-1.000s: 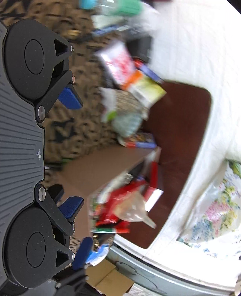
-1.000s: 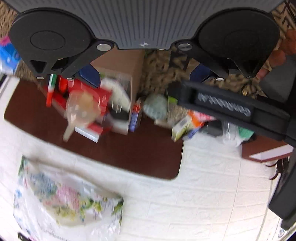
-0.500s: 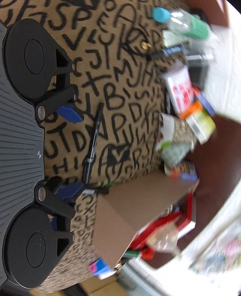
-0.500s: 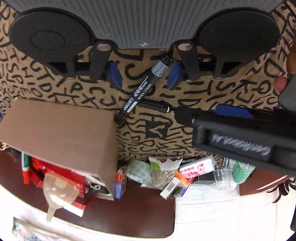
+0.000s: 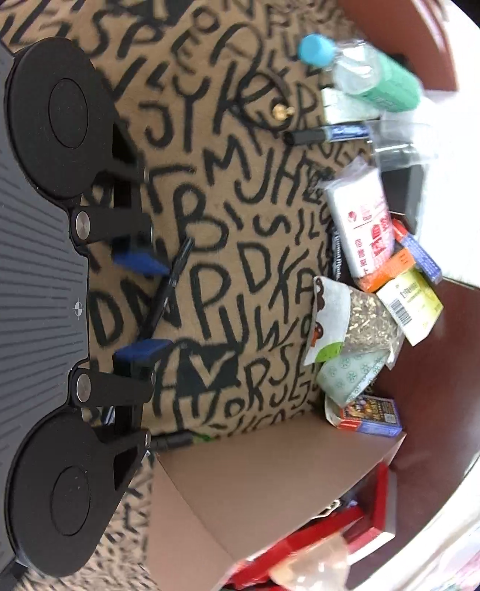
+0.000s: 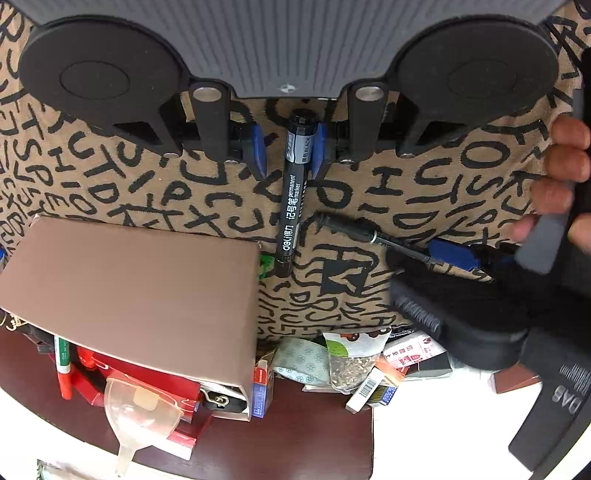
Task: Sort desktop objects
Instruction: 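Grasp the black Deli marker with the right tool while the left tool grasps the thin black pen, then carry the black marker in the right tool while the left tool carries the pen to the box, then release the marker from the right tool while the left tool drops the pen into the box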
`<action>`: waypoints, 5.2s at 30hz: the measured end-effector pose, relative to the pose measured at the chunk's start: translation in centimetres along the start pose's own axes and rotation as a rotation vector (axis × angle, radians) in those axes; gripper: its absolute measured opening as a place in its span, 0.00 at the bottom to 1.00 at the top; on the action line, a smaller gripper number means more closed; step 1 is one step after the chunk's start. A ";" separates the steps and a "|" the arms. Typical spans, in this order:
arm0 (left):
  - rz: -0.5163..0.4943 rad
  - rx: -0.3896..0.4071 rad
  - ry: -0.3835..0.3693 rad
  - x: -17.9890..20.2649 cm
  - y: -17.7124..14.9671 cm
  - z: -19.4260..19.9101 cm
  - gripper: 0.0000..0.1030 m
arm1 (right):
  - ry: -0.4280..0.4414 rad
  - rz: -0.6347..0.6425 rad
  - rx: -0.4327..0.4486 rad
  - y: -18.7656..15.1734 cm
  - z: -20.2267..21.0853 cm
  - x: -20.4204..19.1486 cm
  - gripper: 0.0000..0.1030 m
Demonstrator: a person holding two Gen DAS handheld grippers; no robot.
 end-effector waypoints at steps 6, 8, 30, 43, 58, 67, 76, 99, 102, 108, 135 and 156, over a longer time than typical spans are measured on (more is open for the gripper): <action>-0.059 -0.041 -0.004 -4.1 -0.8 1.7 0.00 | 0.006 0.023 -0.008 -0.1 0.4 0.7 0.29; 0.036 -0.048 -0.034 -5.1 -0.4 2.3 0.22 | 0.009 0.020 -0.007 0.0 0.3 0.8 0.30; -0.047 -0.032 0.086 -4.3 -0.6 2.0 0.13 | 0.034 0.010 0.002 0.3 0.2 1.0 0.30; -0.202 -0.097 0.010 -3.1 -2.3 3.5 0.45 | 0.027 0.041 -0.013 1.6 -2.0 -0.2 0.30; -0.180 -0.029 -0.201 2.5 -0.8 7.1 0.03 | 0.118 -0.073 0.049 2.9 2.0 1.8 0.16; -0.142 0.124 -0.374 11.5 7.6 10.5 0.03 | 0.138 -0.162 0.262 9.1 7.9 7.0 0.15; -0.136 0.093 -0.371 15.8 11.5 6.5 0.03 | 0.045 -0.166 0.286 11.4 6.9 12.2 0.00; -0.162 0.082 -0.348 13.8 10.0 5.4 0.03 | 0.028 0.106 -0.168 -3.5 6.7 14.6 0.23; -0.180 0.099 -0.347 14.0 10.6 5.9 0.03 | 0.065 0.136 -0.172 -3.5 6.9 13.7 0.23; -0.159 0.114 -0.354 15.0 12.8 5.2 0.03 | 0.043 0.214 -0.239 -5.1 5.4 12.8 0.16; -0.167 0.008 -0.332 17.8 15.7 -4.0 0.03 | -0.008 -0.215 0.283 15.8 -1.5 18.1 0.15; -0.194 0.145 -0.276 15.9 15.2 -0.9 1.00 | -0.089 -0.106 0.319 14.7 -1.0 17.1 0.66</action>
Point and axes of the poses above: each gripper's, at about its wrist camera, not at the fingertips, and z roughly against the way its jaws point, x to its right, y to its top, the point moved 6 cm from there along -z, roughly the way its jaws point, and after that the axes turned 4 degrees about x, right-handed, at the moved point
